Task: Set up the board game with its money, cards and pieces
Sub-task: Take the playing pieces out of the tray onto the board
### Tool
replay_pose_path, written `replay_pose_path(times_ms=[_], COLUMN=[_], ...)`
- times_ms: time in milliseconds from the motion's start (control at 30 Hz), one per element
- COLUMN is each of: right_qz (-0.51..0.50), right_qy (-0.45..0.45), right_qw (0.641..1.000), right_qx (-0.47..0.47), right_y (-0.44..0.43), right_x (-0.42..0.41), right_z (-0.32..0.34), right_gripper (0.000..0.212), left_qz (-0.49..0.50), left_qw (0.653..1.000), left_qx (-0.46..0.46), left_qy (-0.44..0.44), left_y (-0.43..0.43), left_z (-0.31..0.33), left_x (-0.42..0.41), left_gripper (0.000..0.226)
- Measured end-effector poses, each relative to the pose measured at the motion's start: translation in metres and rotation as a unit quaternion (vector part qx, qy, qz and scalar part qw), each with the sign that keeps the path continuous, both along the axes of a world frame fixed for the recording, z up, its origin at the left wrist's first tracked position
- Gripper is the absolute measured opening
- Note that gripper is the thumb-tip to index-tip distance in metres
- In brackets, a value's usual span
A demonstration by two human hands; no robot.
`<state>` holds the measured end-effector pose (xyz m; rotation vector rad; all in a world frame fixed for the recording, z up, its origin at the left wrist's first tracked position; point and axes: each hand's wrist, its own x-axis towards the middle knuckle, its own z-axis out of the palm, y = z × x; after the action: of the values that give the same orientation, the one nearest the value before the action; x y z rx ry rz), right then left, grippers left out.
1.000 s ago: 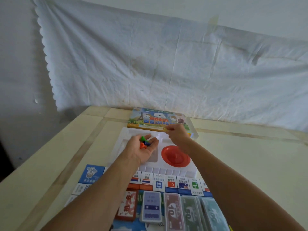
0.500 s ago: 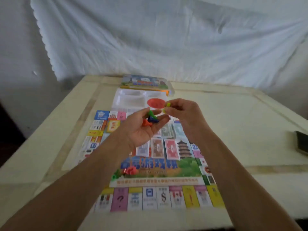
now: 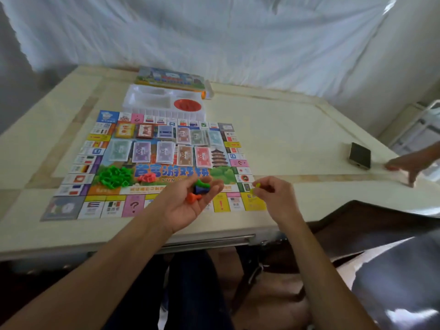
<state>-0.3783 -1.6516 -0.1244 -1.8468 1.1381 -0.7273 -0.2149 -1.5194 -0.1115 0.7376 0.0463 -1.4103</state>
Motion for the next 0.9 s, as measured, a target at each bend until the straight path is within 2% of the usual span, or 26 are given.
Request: replay_pose_path(times_ms=[100, 333, 567, 667, 767, 833, 900], right_qz=[-0.002, 0.039, 0.045, 0.033, -0.005, 0.022, 0.068], right_qy=[0.038, 0.077, 0.086, 0.054, -0.039, -0.077, -0.054], right_qw=[0.999, 0.995, 0.993, 0.996, 0.994, 0.986, 0.979], right_qx=[-0.016, -0.051, -0.067, -0.057, -0.103, -0.145, -0.183], right_y=[-0.004, -0.008, -0.011, -0.007, 0.005, 0.019, 0.032], right_x=[-0.001, 0.008, 0.007, 0.005, 0.002, 0.001, 0.002], right_z=[-0.015, -0.026, -0.030, -0.027, -0.017, -0.009, -0.005], right_gripper=[0.013, 0.008, 0.014, 0.023, 0.027, 0.017, 0.015], left_qz=[0.004, 0.010, 0.007, 0.006, 0.011, 0.017, 0.019], left_qw=[1.000, 1.000, 0.999, 0.999, 0.999, 0.999, 0.999], left_qx=[0.000, 0.022, 0.030, 0.037, 0.045, 0.050, 0.046], left_qy=[0.000, -0.013, -0.025, -0.022, -0.009, -0.003, 0.011], left_y=[-0.005, -0.010, -0.017, -0.021, -0.026, -0.029, -0.032], left_z=[-0.006, -0.013, -0.012, -0.012, -0.014, -0.015, -0.015], left_x=[-0.005, -0.010, -0.018, -0.024, -0.030, -0.035, -0.041], left_gripper=[0.036, 0.029, 0.030, 0.031, 0.037, 0.039, 0.040])
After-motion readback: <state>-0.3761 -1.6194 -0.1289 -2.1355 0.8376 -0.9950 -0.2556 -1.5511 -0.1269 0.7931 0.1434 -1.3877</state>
